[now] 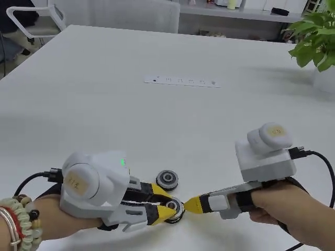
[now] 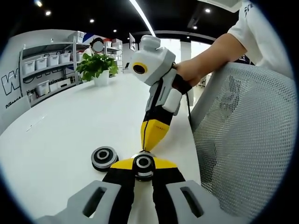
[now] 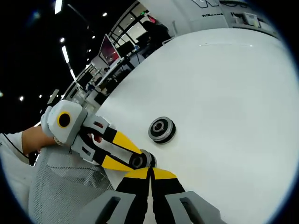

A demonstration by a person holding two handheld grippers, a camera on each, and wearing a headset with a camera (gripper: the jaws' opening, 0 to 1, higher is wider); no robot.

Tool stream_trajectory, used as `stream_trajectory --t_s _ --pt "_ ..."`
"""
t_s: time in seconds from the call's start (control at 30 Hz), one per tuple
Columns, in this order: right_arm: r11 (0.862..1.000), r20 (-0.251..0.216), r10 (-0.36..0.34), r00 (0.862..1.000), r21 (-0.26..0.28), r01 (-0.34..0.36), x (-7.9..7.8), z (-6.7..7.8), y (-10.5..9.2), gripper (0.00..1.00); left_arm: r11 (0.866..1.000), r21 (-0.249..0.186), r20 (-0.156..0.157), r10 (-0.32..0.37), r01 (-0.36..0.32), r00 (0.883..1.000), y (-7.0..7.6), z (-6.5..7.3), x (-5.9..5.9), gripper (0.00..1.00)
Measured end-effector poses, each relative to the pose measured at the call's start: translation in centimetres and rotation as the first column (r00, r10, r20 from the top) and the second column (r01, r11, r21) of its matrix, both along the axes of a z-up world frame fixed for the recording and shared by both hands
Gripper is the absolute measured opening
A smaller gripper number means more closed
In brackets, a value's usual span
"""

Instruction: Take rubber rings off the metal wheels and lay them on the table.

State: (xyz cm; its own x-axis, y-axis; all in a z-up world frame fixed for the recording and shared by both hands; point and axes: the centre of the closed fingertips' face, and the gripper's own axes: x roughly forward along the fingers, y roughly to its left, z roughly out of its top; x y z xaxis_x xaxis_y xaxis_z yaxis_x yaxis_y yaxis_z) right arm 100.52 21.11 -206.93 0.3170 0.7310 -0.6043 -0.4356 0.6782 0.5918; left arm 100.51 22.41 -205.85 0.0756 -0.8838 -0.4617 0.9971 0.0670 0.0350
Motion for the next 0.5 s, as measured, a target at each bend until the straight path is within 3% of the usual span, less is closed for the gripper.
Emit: stream_trajectory --t_s 0.07,0.17,0.5 --pt "0.999 -0.023 -0.021 1.0 0.044 0.022 0.01 0.34 0.18 0.0 1.0 0.002 -0.001 0.0 0.0 1.0 0.0 -0.01 0.0 0.08" --pt "0.997 -0.047 -0.042 0.998 0.066 0.045 0.04 0.25 0.25 0.0 1.0 0.002 -0.001 -0.001 0.001 1.0 0.02 0.02 -0.03 0.08" --pt "0.995 -0.058 -0.046 0.997 0.089 0.051 -0.02 0.7 0.6 0.0 1.0 0.006 -0.001 0.007 -0.007 1.0 0.0 0.02 -0.07 0.08"
